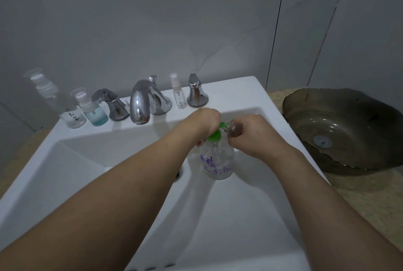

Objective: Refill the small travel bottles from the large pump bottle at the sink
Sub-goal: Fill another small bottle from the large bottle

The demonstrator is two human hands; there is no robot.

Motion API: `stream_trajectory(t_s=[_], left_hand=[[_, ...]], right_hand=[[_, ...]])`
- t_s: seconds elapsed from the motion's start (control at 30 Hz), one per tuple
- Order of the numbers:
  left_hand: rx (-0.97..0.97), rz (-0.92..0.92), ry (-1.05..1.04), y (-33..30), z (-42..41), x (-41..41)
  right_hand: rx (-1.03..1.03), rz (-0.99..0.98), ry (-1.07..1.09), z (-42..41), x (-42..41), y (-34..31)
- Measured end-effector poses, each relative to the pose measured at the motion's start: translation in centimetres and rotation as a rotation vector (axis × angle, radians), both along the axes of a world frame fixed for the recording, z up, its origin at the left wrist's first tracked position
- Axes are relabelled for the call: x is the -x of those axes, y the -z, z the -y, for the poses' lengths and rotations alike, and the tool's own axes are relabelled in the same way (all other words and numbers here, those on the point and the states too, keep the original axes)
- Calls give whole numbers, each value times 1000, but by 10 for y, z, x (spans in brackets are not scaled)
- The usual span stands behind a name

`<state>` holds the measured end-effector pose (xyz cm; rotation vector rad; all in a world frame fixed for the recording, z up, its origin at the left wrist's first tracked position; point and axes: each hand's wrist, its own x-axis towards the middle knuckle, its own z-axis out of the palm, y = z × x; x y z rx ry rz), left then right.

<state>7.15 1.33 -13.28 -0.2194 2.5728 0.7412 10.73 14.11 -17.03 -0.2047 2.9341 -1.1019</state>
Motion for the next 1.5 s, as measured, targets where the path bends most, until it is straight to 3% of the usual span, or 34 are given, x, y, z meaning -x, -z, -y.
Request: stream_trajectory(t_s=[0.13, 0.23, 0.33, 0.53, 1.1, 1.27, 1.5], left_hand=[[47, -62, 36, 3, 1, -1], [-30, -56, 7, 3, 4, -1], [-116, 8, -40, -3, 7, -3], [-91, 128, -42, -16, 12, -8], [-29, -59, -27, 6, 2, 0], [-152, 15, -88, 4, 7, 1], [-113, 122, -78, -8, 16, -2]], right_hand=[[1, 4, -6, 1, -1, -2], [-8, 9, -4, 1, -2, -3], [0, 14, 0, 1, -3, -5], [44, 17, -6, 1, -5, -8], [-13, 23, -22, 1, -2, -4], [-3, 20, -13, 1, -1, -3], [26, 7, 5, 2, -4, -7]])
